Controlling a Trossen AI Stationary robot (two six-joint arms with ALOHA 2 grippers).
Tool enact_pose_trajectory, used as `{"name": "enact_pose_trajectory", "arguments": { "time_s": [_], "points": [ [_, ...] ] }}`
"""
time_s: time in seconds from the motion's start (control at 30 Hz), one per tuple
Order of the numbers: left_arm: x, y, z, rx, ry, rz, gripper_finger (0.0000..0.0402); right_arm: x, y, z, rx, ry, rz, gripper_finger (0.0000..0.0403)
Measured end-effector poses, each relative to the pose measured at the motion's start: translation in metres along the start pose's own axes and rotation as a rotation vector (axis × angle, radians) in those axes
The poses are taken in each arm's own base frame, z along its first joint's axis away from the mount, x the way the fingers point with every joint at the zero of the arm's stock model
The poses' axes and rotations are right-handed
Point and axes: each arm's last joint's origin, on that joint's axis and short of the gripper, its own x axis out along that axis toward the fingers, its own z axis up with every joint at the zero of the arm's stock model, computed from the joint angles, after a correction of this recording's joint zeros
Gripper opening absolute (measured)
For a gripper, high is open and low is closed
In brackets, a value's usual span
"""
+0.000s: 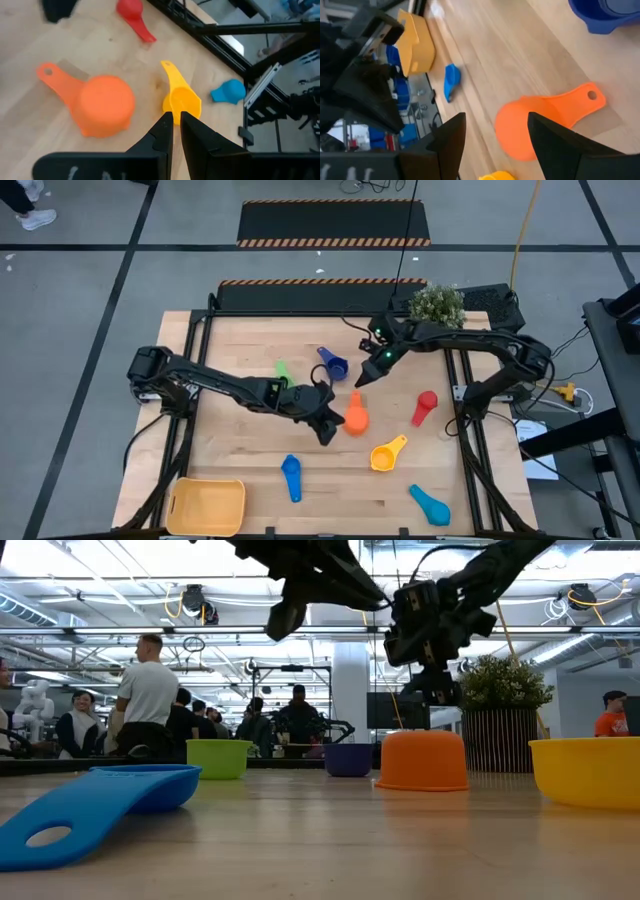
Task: Nest measuring cups in basket
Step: Put the orange measuring cup on the table upright
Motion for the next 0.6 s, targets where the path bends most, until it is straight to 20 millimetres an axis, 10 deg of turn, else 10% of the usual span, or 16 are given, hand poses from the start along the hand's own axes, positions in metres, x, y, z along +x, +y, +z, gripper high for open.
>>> {"name": "enact_pose_trajectory", "arguments": {
  "time_s": [0.6],
  "points": [
    [0.052, 0.008, -0.02, 0.06, 0.072, 0.043, 0.0037, 0.008, -0.018, -0.008, -0.121, 0.083, -0.129, 0.0208]
  ]
}}
